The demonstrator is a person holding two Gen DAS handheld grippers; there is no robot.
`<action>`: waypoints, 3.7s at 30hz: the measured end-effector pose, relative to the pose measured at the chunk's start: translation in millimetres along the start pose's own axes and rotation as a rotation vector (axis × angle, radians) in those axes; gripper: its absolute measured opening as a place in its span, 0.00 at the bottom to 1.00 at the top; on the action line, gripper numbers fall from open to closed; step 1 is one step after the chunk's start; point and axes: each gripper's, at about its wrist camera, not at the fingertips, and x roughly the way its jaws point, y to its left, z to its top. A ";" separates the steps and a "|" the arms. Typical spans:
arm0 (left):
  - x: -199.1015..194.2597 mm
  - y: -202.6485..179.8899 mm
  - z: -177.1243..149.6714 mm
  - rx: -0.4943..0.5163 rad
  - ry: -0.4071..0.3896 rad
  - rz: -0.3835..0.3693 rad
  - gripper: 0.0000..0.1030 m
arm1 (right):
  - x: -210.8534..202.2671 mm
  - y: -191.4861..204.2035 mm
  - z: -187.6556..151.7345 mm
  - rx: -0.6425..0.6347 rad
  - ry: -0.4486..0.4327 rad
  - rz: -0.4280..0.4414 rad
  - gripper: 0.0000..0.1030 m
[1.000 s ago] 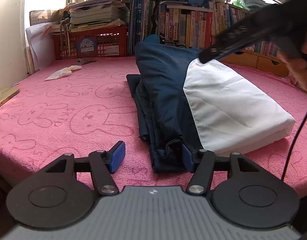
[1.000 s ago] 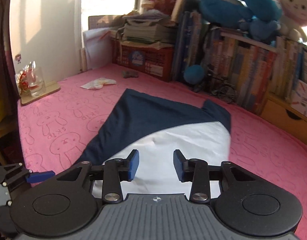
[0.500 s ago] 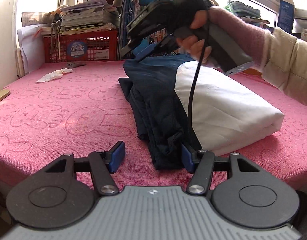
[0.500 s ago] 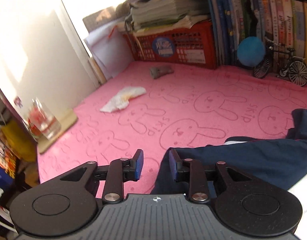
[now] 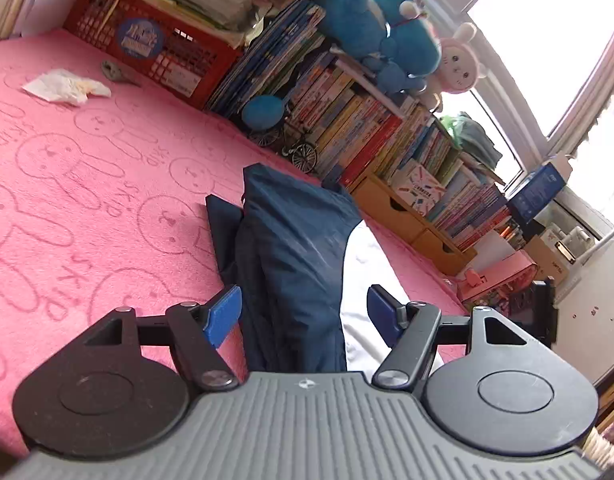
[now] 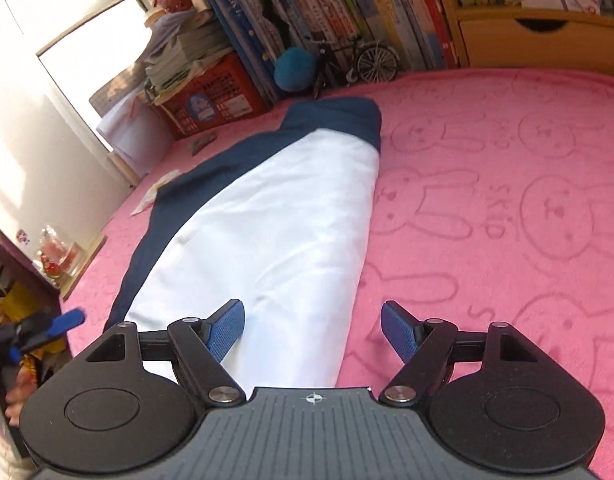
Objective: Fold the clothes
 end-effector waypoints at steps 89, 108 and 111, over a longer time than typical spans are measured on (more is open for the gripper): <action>177.4 -175.0 -100.9 1.224 -0.042 0.361 0.16 | -9.7 7.8 -58.1 -0.174 -0.286 -0.512 0.38; 128.5 -95.7 -86.6 0.992 0.032 0.630 0.10 | -14.7 1.7 -58.5 -0.130 -0.281 -0.508 0.38; 100.2 -80.8 -67.9 0.837 0.060 0.602 0.11 | -20.5 2.3 -65.0 -0.139 -0.273 -0.514 0.38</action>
